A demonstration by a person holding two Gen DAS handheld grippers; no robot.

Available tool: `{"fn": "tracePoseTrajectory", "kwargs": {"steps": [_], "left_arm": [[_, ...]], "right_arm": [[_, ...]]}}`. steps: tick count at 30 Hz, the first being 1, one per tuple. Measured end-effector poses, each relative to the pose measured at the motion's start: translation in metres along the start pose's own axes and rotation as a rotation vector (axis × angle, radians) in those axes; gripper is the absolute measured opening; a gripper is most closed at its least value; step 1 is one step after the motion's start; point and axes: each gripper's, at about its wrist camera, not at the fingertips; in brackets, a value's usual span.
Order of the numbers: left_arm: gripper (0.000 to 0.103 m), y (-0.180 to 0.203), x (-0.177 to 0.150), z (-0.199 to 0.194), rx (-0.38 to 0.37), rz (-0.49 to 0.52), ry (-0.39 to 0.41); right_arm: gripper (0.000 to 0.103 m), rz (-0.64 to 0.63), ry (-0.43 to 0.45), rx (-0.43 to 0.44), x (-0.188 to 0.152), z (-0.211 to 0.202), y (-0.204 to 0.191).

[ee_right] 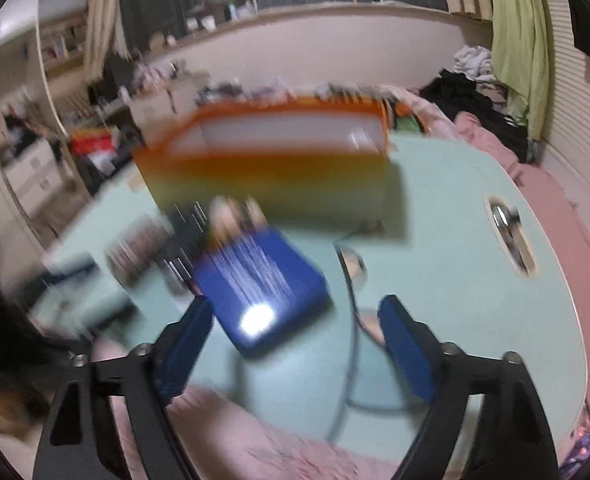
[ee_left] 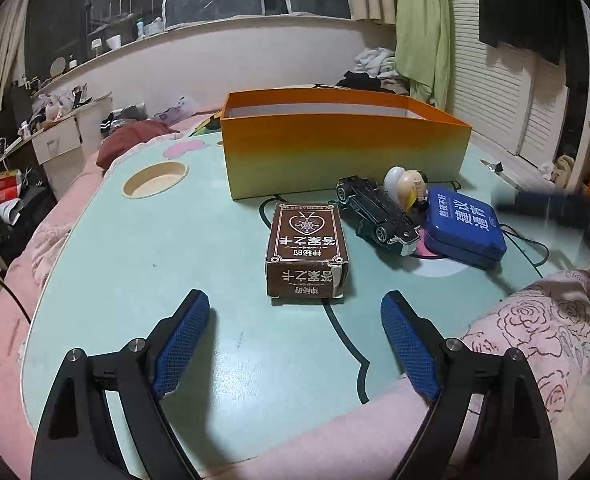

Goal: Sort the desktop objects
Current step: 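Carry the card deck out with the left gripper and place it on the table, then reach the right gripper into the box and grasp the black cloth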

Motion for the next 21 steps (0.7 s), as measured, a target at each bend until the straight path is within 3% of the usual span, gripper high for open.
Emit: {"fn": "tracePoseTrajectory", "kwargs": {"steps": [2, 4, 7, 12, 15, 16, 18, 21], "left_arm": [[0.088, -0.001, -0.002, -0.002, 0.003, 0.001, 0.004], [0.089, -0.001, -0.004, -0.002, 0.002, -0.001, 0.005], [0.089, -0.004, -0.003, -0.003, 0.000, -0.001, 0.008], [0.089, -0.005, -0.003, -0.003, -0.002, 0.000, 0.013], [0.089, -0.005, -0.003, -0.003, -0.004, 0.000, 0.016], [0.089, -0.005, -0.003, -0.003, -0.004, 0.000, 0.016], [0.089, -0.005, -0.003, -0.003, -0.006, 0.000, 0.017], [0.089, -0.005, -0.003, -0.003, -0.006, -0.001, 0.017]], "right_arm": [[0.081, 0.062, -0.014, 0.143, 0.040, -0.001, -0.006], [0.073, 0.124, -0.104, 0.242, 0.082, 0.019, -0.015], [0.059, 0.125, -0.244, 0.261, 0.125, 0.068, -0.035], [0.057, 0.169, -0.505, 0.236, 0.140, 0.150, -0.055], [0.054, 0.148, -0.542, 0.148, 0.141, 0.182, -0.063], [0.040, 0.143, -0.543, 0.155, 0.141, 0.190, -0.064], [0.034, 0.178, -0.525, 0.191, 0.146, 0.190, -0.059], [0.019, 0.199, -0.402, 0.276, 0.160, 0.159, -0.048]]}}
Point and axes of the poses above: each gripper's, at about its wrist camera, not at the fingertips, and z roughly the way its jaws point, y to its right, x to its top, and after that the axes turned 4 degrees about -y, right-handed
